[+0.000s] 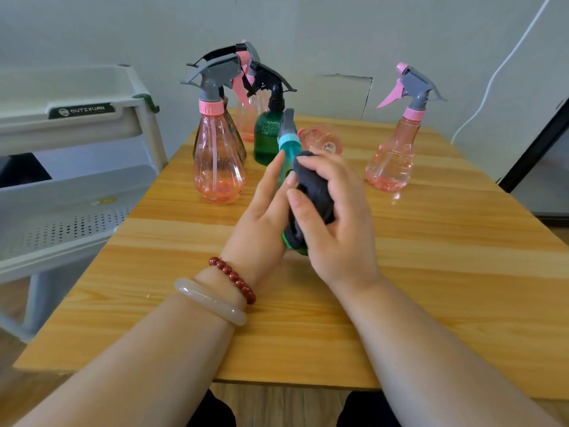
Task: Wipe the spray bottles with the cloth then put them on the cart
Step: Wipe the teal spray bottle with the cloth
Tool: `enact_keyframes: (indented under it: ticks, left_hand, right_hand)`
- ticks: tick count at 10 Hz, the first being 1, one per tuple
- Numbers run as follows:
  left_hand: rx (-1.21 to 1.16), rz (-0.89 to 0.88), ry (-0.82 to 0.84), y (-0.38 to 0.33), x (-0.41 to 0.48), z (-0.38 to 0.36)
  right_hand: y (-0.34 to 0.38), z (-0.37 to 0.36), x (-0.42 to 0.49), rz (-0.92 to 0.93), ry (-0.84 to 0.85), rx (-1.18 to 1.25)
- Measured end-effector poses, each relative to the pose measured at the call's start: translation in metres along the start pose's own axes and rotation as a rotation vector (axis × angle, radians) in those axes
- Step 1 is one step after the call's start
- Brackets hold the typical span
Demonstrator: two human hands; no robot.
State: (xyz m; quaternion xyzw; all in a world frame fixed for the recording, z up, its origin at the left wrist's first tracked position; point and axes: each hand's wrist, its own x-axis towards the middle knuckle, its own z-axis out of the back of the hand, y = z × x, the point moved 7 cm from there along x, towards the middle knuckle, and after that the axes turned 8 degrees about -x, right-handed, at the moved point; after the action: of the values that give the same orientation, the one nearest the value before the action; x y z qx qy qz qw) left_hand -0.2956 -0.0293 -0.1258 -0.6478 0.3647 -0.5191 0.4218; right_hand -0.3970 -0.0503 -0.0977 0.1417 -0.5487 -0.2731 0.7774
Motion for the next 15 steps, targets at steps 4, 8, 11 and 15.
enact_keyframes:
  ticks: [4, 8, 11, 15]
  left_hand:
    - [-0.066, 0.048, -0.102, 0.015, 0.004, 0.008]
    - [-0.050, 0.013, -0.123, 0.024, 0.008, 0.014]
    - [-0.047, 0.007, -0.114, 0.020, 0.008, 0.017]
    - [-0.062, 0.033, 0.002, 0.012, 0.003, 0.000]
  right_hand:
    - [-0.007, 0.001, -0.005, -0.146, -0.103, -0.066]
    - [-0.011, 0.005, -0.006, -0.227, -0.080, 0.023]
    - [-0.031, 0.012, -0.002, -0.382, -0.179, 0.191]
    - [-0.012, 0.009, -0.002, -0.222, -0.077, 0.287]
